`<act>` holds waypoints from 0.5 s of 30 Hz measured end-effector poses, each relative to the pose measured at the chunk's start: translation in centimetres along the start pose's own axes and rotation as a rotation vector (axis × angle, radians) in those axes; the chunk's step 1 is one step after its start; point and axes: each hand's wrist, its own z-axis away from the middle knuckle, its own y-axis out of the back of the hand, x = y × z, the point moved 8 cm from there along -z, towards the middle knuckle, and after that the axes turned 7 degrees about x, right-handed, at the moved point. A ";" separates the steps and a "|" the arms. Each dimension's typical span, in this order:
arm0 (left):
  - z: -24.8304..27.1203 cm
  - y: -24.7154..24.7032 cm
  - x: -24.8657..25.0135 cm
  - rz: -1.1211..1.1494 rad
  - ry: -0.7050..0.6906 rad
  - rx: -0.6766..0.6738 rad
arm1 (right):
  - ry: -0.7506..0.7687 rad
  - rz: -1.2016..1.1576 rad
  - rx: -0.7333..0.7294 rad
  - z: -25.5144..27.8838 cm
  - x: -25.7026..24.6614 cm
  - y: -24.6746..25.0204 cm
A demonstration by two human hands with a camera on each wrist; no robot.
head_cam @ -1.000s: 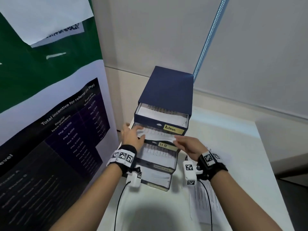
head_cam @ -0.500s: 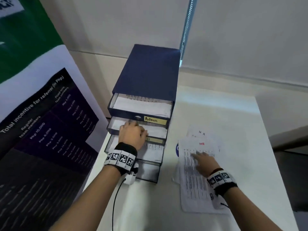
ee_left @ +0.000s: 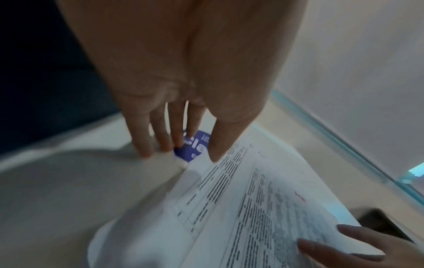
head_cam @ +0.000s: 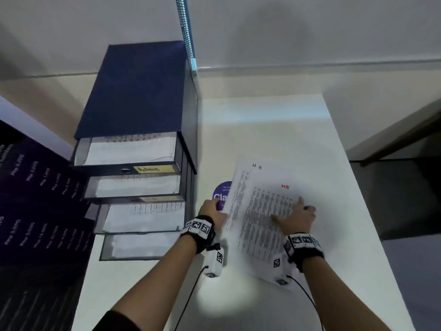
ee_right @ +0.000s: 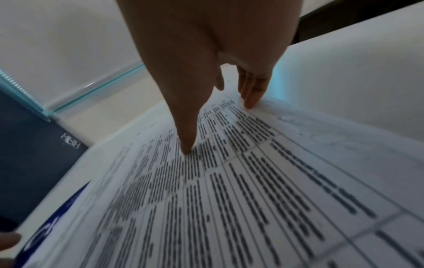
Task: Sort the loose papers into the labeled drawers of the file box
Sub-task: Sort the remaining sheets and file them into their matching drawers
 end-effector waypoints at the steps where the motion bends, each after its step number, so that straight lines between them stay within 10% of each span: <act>1: -0.5 -0.4 -0.2 0.053 0.032 0.041 | -0.024 -0.063 -0.014 -0.5 0.2 -0.1; 9: -1.3 -2.5 -0.7 0.234 0.127 0.139 | -0.056 0.127 0.040 -1.3 1.1 1.0; 15: -1.0 -2.0 -1.5 0.371 0.120 0.163 | -0.126 -0.236 -0.004 -1.5 1.8 0.0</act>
